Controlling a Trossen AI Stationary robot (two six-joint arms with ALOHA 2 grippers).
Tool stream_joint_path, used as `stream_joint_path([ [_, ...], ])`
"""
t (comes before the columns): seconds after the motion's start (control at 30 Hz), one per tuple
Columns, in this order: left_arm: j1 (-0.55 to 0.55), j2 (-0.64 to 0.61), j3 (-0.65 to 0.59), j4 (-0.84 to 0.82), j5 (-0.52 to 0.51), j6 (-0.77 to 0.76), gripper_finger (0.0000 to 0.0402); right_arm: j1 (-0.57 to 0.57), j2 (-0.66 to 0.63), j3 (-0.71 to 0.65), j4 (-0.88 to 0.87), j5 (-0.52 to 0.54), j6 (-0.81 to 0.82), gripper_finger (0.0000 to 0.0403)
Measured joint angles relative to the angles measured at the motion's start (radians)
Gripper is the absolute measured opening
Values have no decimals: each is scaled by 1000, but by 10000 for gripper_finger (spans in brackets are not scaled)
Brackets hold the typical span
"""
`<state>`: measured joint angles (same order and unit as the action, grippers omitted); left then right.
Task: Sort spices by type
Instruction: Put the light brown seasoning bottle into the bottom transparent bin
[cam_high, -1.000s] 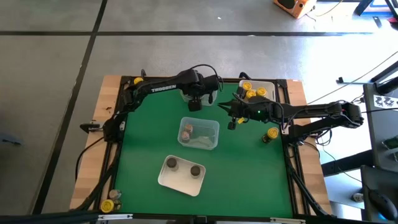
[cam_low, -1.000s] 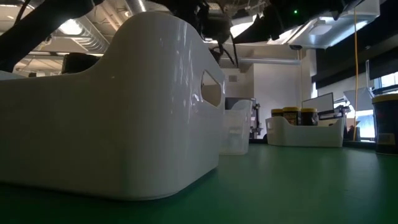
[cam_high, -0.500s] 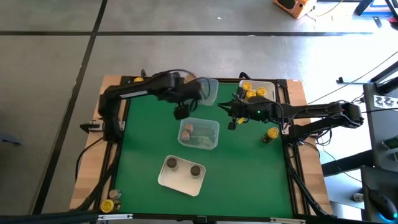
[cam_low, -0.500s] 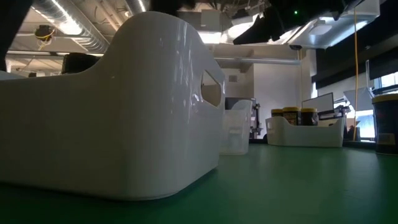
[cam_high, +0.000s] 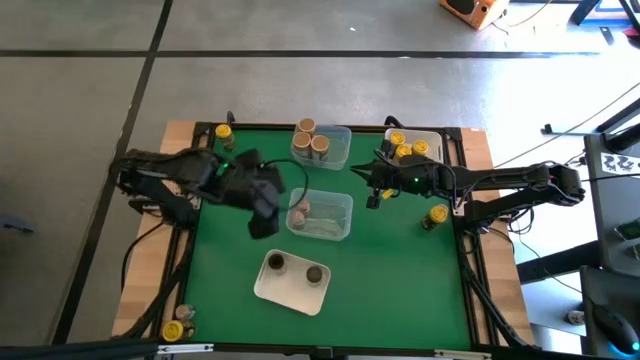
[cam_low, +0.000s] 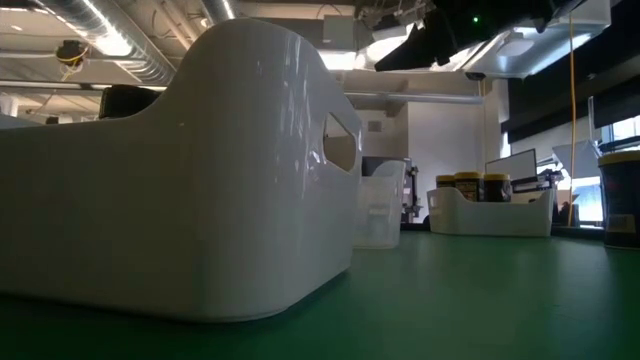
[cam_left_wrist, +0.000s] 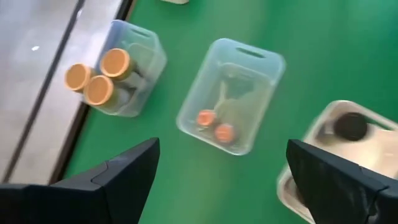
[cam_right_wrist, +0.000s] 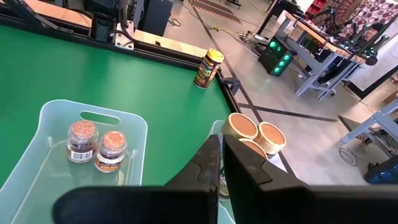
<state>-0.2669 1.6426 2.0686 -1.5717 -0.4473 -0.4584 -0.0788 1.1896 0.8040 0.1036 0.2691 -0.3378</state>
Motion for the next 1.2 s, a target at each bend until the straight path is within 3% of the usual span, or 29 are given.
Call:
stream_joint_path([
  [0.23,-133,4,-4,1,-1,-144,347,0,0,0,0,0,0,21],
  [0.43,-219,-6,-139,1,47,-326,347,0,0,0,-1,0,0,21],
  [0.67,-322,-7,-339,0,175,-580,347,0,0,0,0,0,0,21],
  [0.87,-423,-7,-460,4,358,-845,347,0,0,0,0,-1,5,21],
  [1.2,-576,-4,-636,93,491,-1109,347,0,0,0,9,0,38,21],
])
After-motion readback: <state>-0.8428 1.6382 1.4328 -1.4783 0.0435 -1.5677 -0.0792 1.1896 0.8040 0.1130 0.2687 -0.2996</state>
